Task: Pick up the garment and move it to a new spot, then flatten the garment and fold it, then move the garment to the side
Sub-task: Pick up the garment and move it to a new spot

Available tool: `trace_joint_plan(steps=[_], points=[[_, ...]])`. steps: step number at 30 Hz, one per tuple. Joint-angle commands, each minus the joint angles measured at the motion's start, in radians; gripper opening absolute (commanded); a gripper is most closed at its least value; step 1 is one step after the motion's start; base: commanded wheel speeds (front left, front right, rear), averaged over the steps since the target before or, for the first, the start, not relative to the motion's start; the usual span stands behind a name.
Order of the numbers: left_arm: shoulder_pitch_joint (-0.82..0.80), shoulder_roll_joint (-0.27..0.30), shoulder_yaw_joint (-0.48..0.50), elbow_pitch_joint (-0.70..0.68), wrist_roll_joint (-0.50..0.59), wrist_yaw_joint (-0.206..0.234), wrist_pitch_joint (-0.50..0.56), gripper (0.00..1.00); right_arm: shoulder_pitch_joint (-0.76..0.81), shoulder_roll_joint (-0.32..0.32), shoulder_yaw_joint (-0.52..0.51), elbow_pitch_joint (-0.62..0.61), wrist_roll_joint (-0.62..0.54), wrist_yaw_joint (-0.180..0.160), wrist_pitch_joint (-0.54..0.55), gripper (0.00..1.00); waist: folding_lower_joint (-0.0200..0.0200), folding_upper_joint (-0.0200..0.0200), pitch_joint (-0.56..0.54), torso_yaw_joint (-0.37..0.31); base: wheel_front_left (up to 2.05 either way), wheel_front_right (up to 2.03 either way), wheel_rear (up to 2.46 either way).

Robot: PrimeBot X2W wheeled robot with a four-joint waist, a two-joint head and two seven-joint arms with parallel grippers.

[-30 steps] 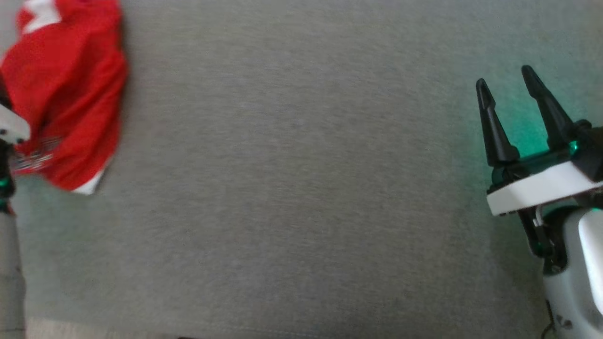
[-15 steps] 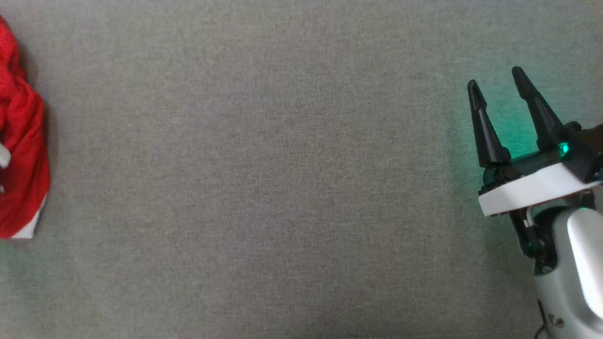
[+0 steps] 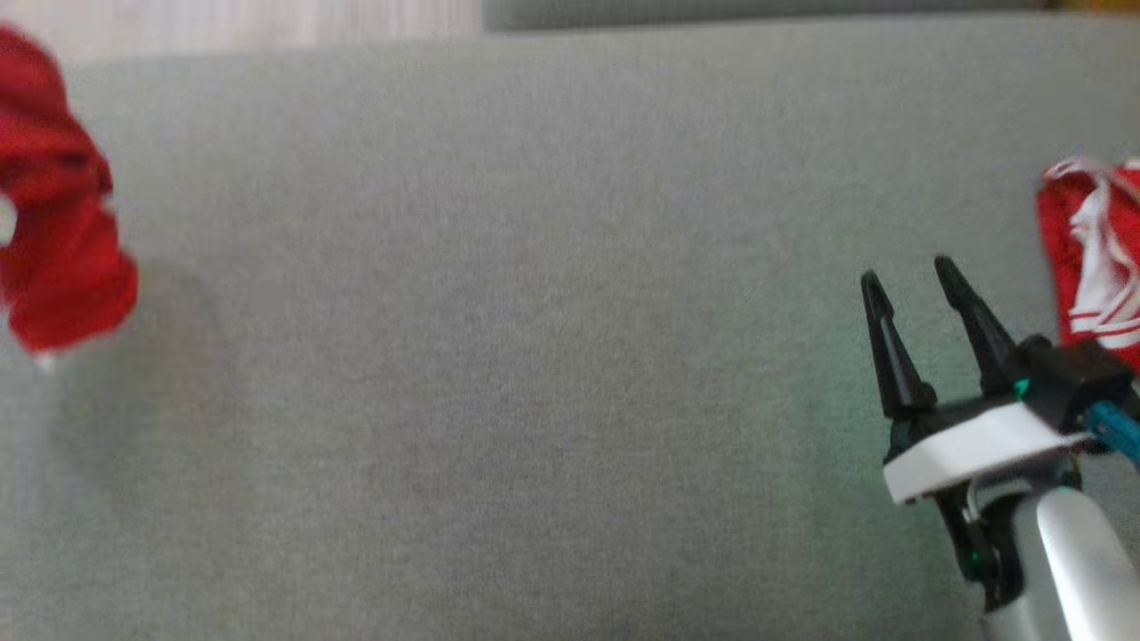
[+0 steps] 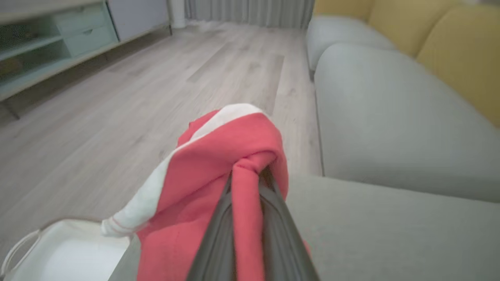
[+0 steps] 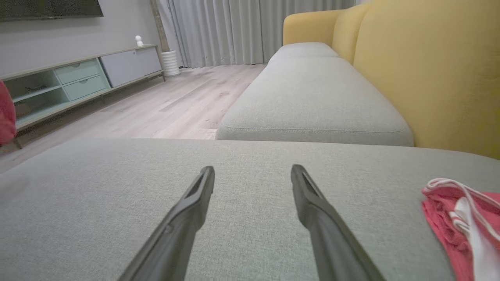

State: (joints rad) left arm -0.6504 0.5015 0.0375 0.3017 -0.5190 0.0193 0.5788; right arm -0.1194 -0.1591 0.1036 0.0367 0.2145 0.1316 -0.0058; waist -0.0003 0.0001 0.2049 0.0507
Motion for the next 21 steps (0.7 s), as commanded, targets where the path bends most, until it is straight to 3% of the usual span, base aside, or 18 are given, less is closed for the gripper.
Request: trace_joint_plan(steps=[1, 6, 14, 21], points=[[-0.086, 0.036, 0.014, -0.07, -0.004, -0.014, -0.007, 0.0, 0.012, 0.006, 0.008, -0.029, 0.006, -0.001, -0.005, 1.0, 0.0003, -0.0001, -0.102, -0.014, 0.0, 0.0, 0.0], [-0.152, -0.032, -0.053, -0.147, -0.028, -0.049, 0.003, 0.0, 0.045, 0.02, 0.007, -0.035, 0.002, -0.001, 0.008, 1.0, 0.0003, -0.0001, -0.159, -0.054, 0.0, 0.0, 0.0], [-0.191, -0.202, -0.2, -0.24, -0.089, -0.091, 0.023, 0.0, 0.046, 0.018, 0.033, -0.068, 0.005, -0.001, 0.035, 1.0, 0.0003, -0.0001, -0.164, -0.173, 0.0, 0.0, 0.0], [-0.083, -0.366, -0.334, -0.148, -0.113, -0.106, -0.046, 0.0, -0.021, 0.017, 0.098, -0.06, 0.02, -0.001, 0.031, 1.0, 0.0003, -0.0001, -0.116, -0.292, 0.0, 0.0, 0.0]])
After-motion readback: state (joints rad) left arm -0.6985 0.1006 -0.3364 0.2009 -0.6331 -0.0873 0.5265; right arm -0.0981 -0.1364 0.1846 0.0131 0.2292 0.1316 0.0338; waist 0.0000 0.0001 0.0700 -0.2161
